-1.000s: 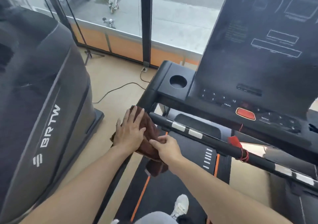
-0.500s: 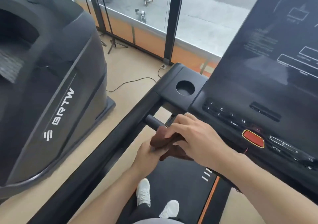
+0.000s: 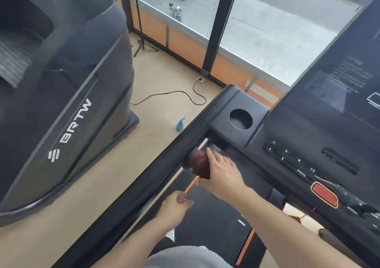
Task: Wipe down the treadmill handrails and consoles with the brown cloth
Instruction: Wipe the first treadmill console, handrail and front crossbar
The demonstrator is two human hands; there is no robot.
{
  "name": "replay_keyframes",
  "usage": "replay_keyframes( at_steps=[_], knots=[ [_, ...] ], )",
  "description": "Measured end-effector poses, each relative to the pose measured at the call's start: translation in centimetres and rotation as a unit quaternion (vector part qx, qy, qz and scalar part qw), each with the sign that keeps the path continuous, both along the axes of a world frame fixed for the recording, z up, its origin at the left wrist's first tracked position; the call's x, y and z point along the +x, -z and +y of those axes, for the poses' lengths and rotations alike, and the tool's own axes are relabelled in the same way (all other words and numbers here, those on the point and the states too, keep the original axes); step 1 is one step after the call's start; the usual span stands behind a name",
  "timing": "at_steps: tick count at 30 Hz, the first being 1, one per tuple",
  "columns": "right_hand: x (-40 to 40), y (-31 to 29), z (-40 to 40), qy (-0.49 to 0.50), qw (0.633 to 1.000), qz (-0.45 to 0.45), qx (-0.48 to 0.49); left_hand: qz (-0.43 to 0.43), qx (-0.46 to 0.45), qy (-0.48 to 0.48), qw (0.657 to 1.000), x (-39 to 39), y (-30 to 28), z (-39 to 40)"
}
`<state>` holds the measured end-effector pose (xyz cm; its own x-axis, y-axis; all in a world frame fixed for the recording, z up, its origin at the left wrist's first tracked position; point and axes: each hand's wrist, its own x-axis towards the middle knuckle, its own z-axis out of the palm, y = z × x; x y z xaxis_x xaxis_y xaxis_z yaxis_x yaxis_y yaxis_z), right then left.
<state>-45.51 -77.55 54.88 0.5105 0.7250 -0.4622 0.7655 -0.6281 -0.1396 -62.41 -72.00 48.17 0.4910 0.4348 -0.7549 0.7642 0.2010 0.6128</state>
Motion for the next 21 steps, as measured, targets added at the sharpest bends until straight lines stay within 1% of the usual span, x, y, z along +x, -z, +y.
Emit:
replay_keyframes(
  at_steps=[2, 5, 7, 8, 10, 12, 14, 17, 19, 21],
  knots=[
    [0.1, 1.4, 1.5, 0.045, 0.999, 0.018, -0.008, -0.007, 0.0, -0.011, 1.0, -1.2, 0.5, -0.2],
    [0.9, 2.2, 3.3, 0.067, 0.997, 0.035, -0.018, -0.03, 0.016, -0.031, 0.999, -1.7, 0.7, 0.1],
    [2.1, 2.2, 3.8, 0.088, 0.99, 0.113, -0.013, -0.048, 0.027, -0.048, 0.997, -1.4, 0.5, 0.4],
    [2.9, 2.0, 3.9, 0.106, 0.978, 0.178, -0.003, -0.056, 0.034, -0.054, 0.996, -1.1, 0.1, 0.5],
    [4.2, 1.6, 4.2, 0.129, 0.946, 0.295, -0.031, -0.061, 0.045, -0.069, 0.995, -0.3, -0.1, 0.7],
    [4.9, 1.7, 4.3, 0.138, 0.931, 0.335, -0.051, -0.065, 0.037, -0.079, 0.994, 0.6, -0.2, 0.5],
    [5.0, 2.9, 4.0, 0.12, 0.941, 0.315, -0.025, -0.046, 0.029, -0.05, 0.997, 1.2, 0.1, 0.1],
    [3.4, 3.3, 1.6, 0.097, 0.973, 0.208, 0.012, -0.012, 0.025, 0.023, 0.999, 1.9, 0.5, -1.7],
    [2.2, 2.8, -1.0, 0.075, 0.99, 0.113, 0.022, 0.001, 0.027, 0.028, 0.999, 2.5, 0.6, -3.5],
    [1.9, 2.4, -3.8, 0.06, 0.995, 0.064, 0.037, 0.002, 0.032, 0.004, 0.999, 3.3, 0.5, -5.8]
  ],
)
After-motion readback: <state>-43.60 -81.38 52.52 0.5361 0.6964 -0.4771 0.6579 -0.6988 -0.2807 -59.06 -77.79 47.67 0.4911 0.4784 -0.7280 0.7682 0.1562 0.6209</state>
